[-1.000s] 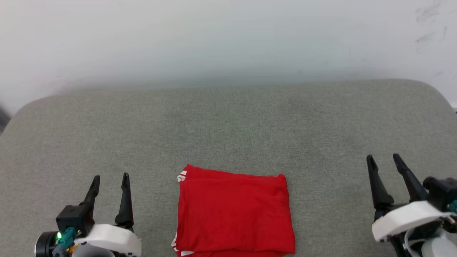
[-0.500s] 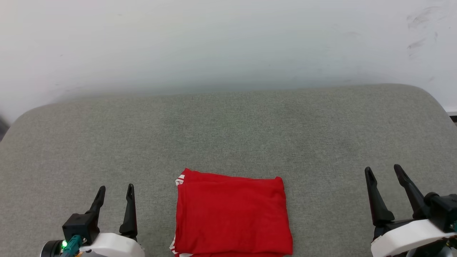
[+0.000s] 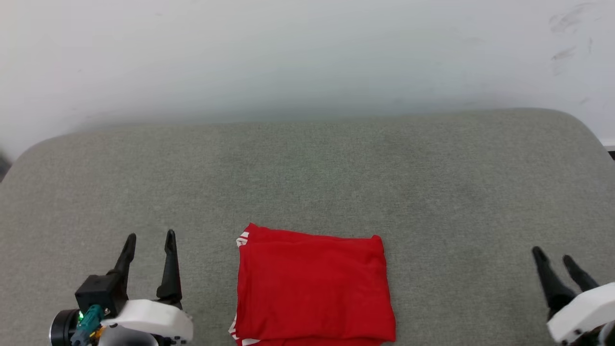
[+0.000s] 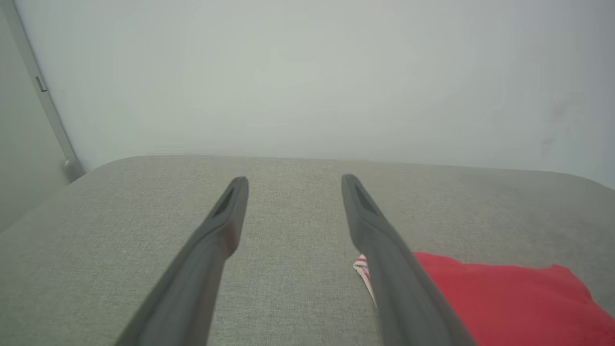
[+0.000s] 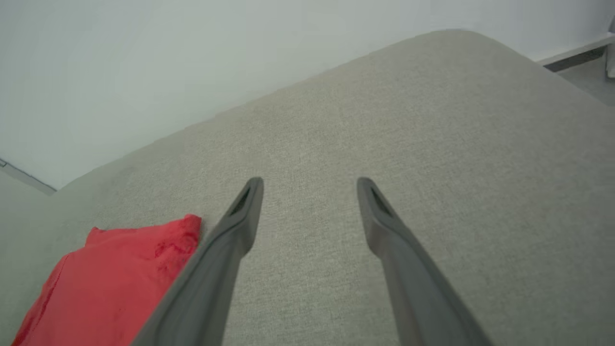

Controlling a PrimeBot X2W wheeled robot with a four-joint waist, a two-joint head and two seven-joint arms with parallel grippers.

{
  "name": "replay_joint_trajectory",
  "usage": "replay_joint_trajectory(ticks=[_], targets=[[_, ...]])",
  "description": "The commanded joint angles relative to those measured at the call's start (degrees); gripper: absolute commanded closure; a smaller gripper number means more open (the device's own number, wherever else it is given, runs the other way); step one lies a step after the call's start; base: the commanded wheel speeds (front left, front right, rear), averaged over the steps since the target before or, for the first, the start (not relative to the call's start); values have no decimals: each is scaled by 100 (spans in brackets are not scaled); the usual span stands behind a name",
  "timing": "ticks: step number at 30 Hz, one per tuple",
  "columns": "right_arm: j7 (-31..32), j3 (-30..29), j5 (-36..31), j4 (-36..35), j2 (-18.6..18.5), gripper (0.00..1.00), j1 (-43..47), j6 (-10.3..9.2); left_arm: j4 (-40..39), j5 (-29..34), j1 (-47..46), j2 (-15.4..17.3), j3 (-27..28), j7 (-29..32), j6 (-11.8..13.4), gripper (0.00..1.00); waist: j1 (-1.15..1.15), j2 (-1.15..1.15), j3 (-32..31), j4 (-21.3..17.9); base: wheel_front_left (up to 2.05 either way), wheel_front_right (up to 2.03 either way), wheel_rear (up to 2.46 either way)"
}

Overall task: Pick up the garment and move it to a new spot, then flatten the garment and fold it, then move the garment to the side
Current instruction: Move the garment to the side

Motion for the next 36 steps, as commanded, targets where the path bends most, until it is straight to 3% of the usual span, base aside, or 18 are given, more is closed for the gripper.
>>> replay_joint_trajectory(ticks=[1,6,12,16,25,26,28,36], targets=[[383,-243,289,249,-102,0,-253,-2,-62,62,-105,-46,80,-27,-15,0,1,0,74,79,0,0,0],[1933,-648,1057,1101,-231,0,-687,-2,-156,180,-318,-249,161,-24,-124,0,1,0,340,378,0,0,0],[3501,-843,1743,1894,83,0,-1234,-2,-120,348,-592,-492,198,-21,-316,0,1,0,718,744,0,0,0],[3858,-617,2316,2253,224,0,-1556,-2,-69,452,-770,-611,255,-21,-450,0,1,0,973,918,0,0,0],[4011,444,3393,3140,304,0,-1868,-6,86,675,-944,-738,465,-21,-681,0,1,0,1147,1064,0,0,0],[3957,542,3489,3131,303,22,-1871,-6,96,693,-929,-756,498,-21,-702,0,1,0,1133,1057,0,0,0],[3843,703,3465,3066,286,100,-1888,-6,117,742,-876,-782,556,-22,-710,0,1,0,1092,1024,0,0,0],[3078,1319,2836,2412,-211,100,-1976,-2,130,967,-664,-851,694,-22,-818,0,1,0,721,664,0,0,0]])
